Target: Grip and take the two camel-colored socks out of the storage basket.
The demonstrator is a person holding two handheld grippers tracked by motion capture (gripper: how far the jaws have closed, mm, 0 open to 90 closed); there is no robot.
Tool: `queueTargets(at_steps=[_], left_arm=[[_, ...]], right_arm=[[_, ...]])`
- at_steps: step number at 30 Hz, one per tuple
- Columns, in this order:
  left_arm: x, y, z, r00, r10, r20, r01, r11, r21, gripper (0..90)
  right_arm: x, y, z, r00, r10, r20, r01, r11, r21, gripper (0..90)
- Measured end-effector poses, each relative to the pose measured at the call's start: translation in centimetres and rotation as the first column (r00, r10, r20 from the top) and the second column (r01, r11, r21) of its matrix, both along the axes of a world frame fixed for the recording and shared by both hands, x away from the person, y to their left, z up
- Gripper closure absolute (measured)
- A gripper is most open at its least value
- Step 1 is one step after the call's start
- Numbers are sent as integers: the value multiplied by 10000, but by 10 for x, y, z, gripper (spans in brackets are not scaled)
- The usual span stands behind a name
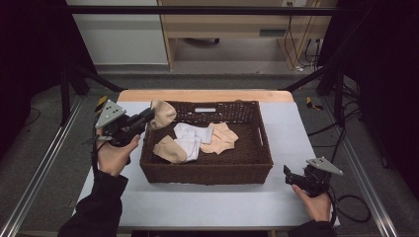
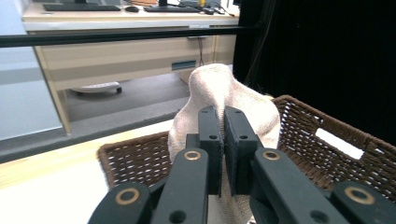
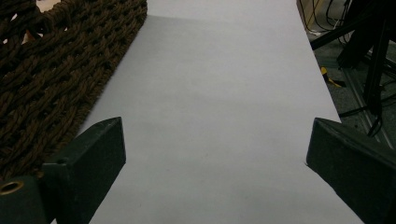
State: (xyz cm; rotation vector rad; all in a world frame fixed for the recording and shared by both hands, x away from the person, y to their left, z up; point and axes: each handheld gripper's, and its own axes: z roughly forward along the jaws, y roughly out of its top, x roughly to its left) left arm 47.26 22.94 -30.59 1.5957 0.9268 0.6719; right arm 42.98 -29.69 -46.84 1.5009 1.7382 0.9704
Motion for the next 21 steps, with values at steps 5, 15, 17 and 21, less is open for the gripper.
queueTargets(at_steps=[5,15,17,21], left_arm=[[-7,18,-3,9996,291,-5,-291,9996,-10,858],[-21,57,-10,9965,831,37,-829,9954,-479,858],[-22,63,-13,9955,946,-9,-945,9940,-543,858],[-24,75,-22,9930,1169,-173,-1177,9912,-612,858]], right_arm=[[0,0,0,10000,-15,9,15,10000,-20,50],[0,0,0,10000,16,-7,-16,10000,-82,52],[0,0,0,10000,19,-4,-19,9999,-104,52],[0,1,0,10000,1,-24,-1,10000,-91,52]])
